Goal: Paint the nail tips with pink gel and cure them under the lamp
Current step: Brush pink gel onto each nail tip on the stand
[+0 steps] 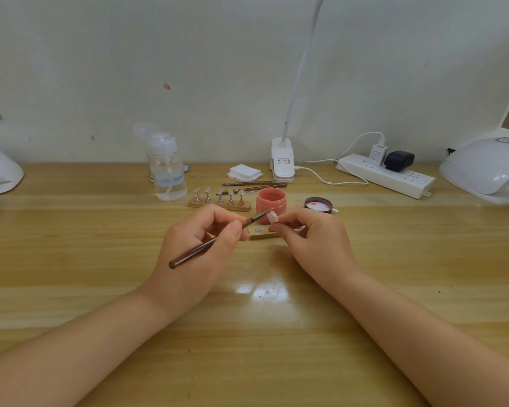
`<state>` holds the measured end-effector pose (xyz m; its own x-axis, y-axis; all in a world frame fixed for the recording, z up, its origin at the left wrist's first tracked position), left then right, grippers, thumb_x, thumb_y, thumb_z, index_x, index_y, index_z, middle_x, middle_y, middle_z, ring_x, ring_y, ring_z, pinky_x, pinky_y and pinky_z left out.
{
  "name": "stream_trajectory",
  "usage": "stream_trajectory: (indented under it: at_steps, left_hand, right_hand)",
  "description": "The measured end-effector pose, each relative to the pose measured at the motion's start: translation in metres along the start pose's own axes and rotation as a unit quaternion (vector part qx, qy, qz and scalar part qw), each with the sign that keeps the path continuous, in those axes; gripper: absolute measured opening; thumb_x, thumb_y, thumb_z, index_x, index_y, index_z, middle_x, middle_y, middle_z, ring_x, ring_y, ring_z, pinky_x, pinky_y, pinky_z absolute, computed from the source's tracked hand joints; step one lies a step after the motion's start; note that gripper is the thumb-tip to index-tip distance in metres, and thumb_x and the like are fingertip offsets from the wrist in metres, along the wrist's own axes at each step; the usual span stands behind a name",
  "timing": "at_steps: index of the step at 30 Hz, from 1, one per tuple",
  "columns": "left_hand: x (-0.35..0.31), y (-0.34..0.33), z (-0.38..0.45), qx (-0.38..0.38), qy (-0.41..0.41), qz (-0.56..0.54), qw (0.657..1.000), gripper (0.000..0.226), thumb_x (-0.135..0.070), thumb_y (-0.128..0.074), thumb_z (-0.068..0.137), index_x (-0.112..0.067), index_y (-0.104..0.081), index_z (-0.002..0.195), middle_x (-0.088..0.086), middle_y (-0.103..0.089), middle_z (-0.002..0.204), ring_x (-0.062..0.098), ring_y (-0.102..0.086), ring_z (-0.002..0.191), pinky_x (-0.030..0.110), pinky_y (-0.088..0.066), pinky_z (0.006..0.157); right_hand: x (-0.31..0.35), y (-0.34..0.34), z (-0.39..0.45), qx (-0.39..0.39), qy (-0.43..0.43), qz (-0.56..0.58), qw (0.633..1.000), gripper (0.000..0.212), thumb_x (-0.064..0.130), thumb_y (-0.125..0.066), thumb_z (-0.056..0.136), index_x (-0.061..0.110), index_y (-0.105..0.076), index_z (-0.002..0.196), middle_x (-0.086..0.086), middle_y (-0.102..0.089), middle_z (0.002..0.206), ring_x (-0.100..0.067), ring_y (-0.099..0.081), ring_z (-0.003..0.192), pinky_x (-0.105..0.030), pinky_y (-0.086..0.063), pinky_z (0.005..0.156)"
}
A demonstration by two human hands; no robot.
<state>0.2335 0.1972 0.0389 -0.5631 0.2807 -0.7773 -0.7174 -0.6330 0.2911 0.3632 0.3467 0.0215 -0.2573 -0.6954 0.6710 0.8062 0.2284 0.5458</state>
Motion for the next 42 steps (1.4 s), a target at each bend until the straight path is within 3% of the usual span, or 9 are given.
stream_trajectory:
  at_steps: [4,9,15,21,25,31,35,37,42]
  left_hand:
    - [0.0,0.0,0.002,0.022,0.015,-0.01,1.0,0.012,-0.018,-0.056,0.084,-0.018,-0.068,0.082,-0.002,-0.072,0.076,0.018,-0.067,0.073,0.029,-0.054,0.063]
    - [-0.004,0.001,0.018,-0.029,0.059,-0.078,0.995,0.008,-0.011,-0.06,0.086,-0.011,-0.065,0.079,0.002,-0.07,0.067,0.011,-0.064,0.057,0.02,-0.052,0.054]
    - [-0.002,0.008,0.072,-0.083,0.121,0.029,0.989,0.015,-0.012,-0.064,0.085,-0.012,-0.068,0.071,-0.005,-0.065,0.055,0.011,-0.061,0.046,0.034,-0.058,0.058]
    - [-0.009,-0.005,0.125,-0.019,0.132,0.131,0.982,0.018,-0.014,-0.059,0.086,-0.01,-0.069,0.072,-0.005,-0.068,0.056,0.01,-0.064,0.05,0.024,-0.053,0.045]
    - [-0.006,-0.023,0.143,0.048,0.151,0.22,0.963,0.02,-0.015,-0.053,0.085,-0.004,-0.07,0.081,0.002,-0.071,0.067,0.024,-0.067,0.06,0.04,-0.062,0.064]
    - [0.003,-0.042,0.148,0.094,0.191,0.242,0.947,0.018,-0.019,-0.054,0.091,-0.012,-0.065,0.079,-0.002,-0.07,0.068,0.017,-0.065,0.063,0.027,-0.056,0.057]
    - [0.008,-0.045,0.146,0.12,0.228,0.232,0.938,0.026,-0.024,-0.055,0.093,-0.004,-0.072,0.092,0.003,-0.074,0.078,0.023,-0.069,0.076,0.039,-0.06,0.079]
    - [0.007,-0.044,0.146,0.103,0.235,0.201,0.945,0.024,-0.02,-0.056,0.093,-0.002,-0.071,0.091,0.003,-0.072,0.074,0.018,-0.065,0.069,0.033,-0.059,0.069]
    - [0.008,-0.028,0.144,-0.036,0.286,0.03,0.957,0.011,-0.006,-0.06,0.087,-0.001,-0.066,0.079,0.003,-0.063,0.057,0.009,-0.054,0.044,0.019,-0.044,0.041]
  right_hand:
    - [0.0,-0.001,0.001,-0.005,-0.001,-0.004,1.0,0.01,0.034,-0.069,0.087,0.026,-0.075,0.086,0.017,-0.066,0.075,0.002,-0.051,0.062,-0.015,-0.034,0.061]
    - [-0.001,-0.001,0.001,-0.003,-0.014,-0.001,1.0,0.008,0.033,-0.07,0.086,0.027,-0.075,0.085,0.016,-0.069,0.078,0.0,-0.053,0.066,-0.019,-0.038,0.063]
    - [0.0,-0.003,0.0,0.0,-0.017,-0.006,1.0,0.006,0.031,-0.072,0.085,0.027,-0.075,0.083,0.016,-0.069,0.077,0.003,-0.053,0.062,-0.015,-0.037,0.061]
    - [0.002,-0.002,-0.001,-0.012,-0.019,-0.007,1.0,0.005,0.031,-0.073,0.083,0.026,-0.074,0.081,0.019,-0.064,0.07,0.007,-0.052,0.059,-0.012,-0.036,0.058]
    - [0.003,-0.003,-0.001,-0.011,-0.026,-0.008,1.0,0.005,0.031,-0.073,0.083,0.027,-0.075,0.083,0.02,-0.064,0.071,0.008,-0.052,0.059,-0.011,-0.035,0.059]
    - [0.005,-0.004,-0.001,-0.004,-0.02,-0.016,1.0,0.006,0.028,-0.073,0.084,0.024,-0.076,0.086,0.018,-0.063,0.073,0.009,-0.05,0.058,-0.017,-0.038,0.065]
    - [0.005,-0.002,-0.001,0.002,-0.018,-0.016,1.0,0.007,0.026,-0.072,0.084,0.023,-0.076,0.088,0.018,-0.063,0.075,0.011,-0.049,0.059,-0.017,-0.037,0.067]
    - [0.005,-0.002,-0.002,0.004,-0.019,-0.018,1.0,0.007,0.027,-0.072,0.084,0.023,-0.076,0.088,0.018,-0.063,0.076,0.01,-0.049,0.058,-0.016,-0.038,0.067]
    - [0.006,-0.002,-0.001,0.002,-0.022,-0.022,1.0,0.006,0.027,-0.071,0.084,0.024,-0.075,0.088,0.019,-0.061,0.073,0.01,-0.05,0.059,-0.017,-0.039,0.065]
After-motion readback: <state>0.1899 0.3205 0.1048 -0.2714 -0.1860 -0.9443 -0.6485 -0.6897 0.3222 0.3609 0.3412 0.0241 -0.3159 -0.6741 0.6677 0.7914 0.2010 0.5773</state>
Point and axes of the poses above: each hand's wrist, its own z-axis towards the middle knuckle, its own y-axis out of the back of the hand, x = y × z, the point moved 1 cm from there along z, towards the middle knuckle
